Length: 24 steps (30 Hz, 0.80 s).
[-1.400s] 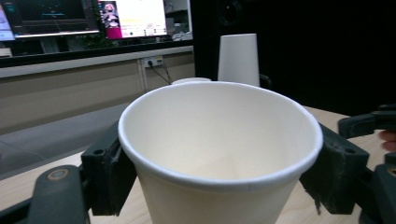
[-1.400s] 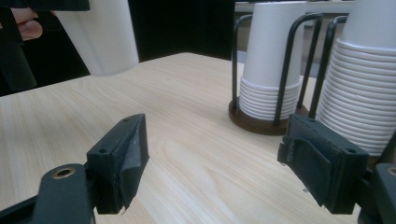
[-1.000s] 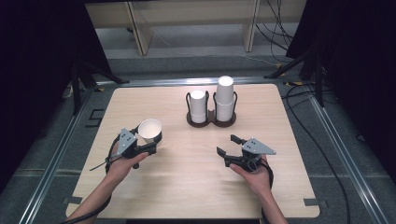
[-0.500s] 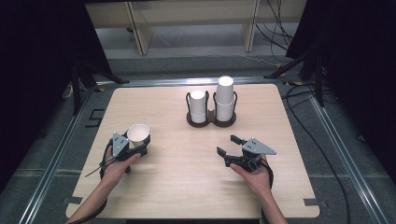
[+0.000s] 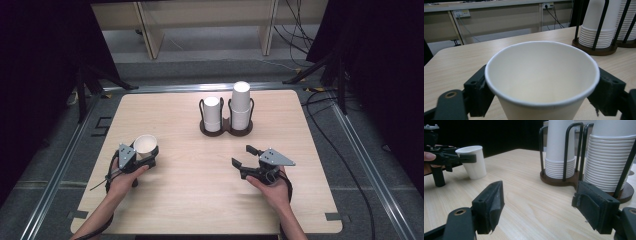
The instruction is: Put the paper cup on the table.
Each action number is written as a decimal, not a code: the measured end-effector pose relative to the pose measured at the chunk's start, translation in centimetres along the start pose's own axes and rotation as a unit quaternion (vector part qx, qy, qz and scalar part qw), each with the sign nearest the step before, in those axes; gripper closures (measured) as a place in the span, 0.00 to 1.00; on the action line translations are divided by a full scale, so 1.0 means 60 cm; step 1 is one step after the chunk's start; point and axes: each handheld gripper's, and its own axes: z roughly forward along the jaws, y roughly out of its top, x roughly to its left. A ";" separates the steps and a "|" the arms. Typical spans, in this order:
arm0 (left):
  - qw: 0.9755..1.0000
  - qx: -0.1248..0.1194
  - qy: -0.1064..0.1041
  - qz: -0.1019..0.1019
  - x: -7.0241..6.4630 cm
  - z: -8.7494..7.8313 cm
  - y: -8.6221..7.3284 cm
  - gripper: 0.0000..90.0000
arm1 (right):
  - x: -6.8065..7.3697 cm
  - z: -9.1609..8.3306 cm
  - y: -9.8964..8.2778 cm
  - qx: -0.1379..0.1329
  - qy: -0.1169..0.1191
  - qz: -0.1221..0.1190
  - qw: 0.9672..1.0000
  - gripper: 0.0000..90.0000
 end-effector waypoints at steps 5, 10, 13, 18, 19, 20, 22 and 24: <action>1.000 0.008 -0.002 -0.011 0.001 -0.006 0.001 0.12 | 0.001 -0.001 -0.002 -0.002 -0.004 0.006 1.000 0.26; 1.000 0.001 -0.004 -0.004 0.000 -0.020 -0.003 0.07 | -0.007 -0.006 -0.002 -0.006 -0.001 -0.005 1.000 0.26; 1.000 -0.003 -0.005 -0.006 0.001 -0.035 -0.006 0.05 | -0.010 -0.010 -0.003 -0.008 -0.006 0.002 1.000 0.26; 1.000 -0.011 0.001 -0.005 0.004 -0.063 -0.011 0.05 | -0.019 -0.025 -0.003 -0.015 -0.012 0.001 1.000 0.26; 1.000 -0.014 0.003 -0.007 0.005 -0.068 -0.012 0.05 | -0.020 -0.029 -0.004 -0.014 -0.019 0.007 1.000 0.26; 1.000 -0.013 0.005 -0.006 0.006 -0.072 -0.012 0.05 | -0.023 -0.031 -0.005 -0.013 -0.018 0.004 1.000 0.26; 1.000 -0.013 0.009 -0.006 0.008 -0.083 -0.013 0.05 | -0.024 -0.036 -0.007 -0.010 -0.026 0.010 1.000 0.26; 1.000 -0.015 0.011 0.001 0.010 -0.088 -0.015 0.05 | -0.029 -0.038 -0.009 -0.014 -0.029 0.001 0.999 0.26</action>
